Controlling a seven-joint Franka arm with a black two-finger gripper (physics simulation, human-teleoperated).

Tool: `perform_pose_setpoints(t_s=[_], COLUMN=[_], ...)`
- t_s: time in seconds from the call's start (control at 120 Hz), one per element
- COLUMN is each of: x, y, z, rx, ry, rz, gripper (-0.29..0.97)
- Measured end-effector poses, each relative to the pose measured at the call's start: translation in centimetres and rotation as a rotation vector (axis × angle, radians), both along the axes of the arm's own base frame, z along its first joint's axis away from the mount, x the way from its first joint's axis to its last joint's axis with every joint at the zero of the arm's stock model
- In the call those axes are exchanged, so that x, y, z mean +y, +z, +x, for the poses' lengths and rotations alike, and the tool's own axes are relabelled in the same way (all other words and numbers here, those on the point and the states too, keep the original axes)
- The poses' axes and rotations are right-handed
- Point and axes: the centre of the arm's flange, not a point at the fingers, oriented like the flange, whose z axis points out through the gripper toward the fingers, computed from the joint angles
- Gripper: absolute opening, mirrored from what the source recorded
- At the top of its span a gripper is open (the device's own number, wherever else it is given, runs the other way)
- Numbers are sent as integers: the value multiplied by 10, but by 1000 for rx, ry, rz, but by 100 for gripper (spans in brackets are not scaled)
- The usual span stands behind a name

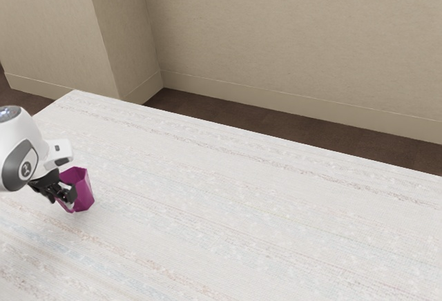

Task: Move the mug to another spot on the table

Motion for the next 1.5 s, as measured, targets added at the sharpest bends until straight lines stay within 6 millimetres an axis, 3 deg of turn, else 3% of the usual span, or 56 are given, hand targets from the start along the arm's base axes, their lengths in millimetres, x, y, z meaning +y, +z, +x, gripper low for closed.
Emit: perform_pose_setpoints(t_s=[0.233, 0.583, 0.858, 1.167, 1.5], x=[-2, 1, -20, -97, -176], y=[5, 17, 39, 52, 28], z=[5, 7, 20, 48, 60], rx=[-37, -96, -160, -238, -251], ry=[-50, -36, -100, -188, -114], rz=[22, 17, 38, -22, -186], gripper=[20, 11, 8, 2, 3])
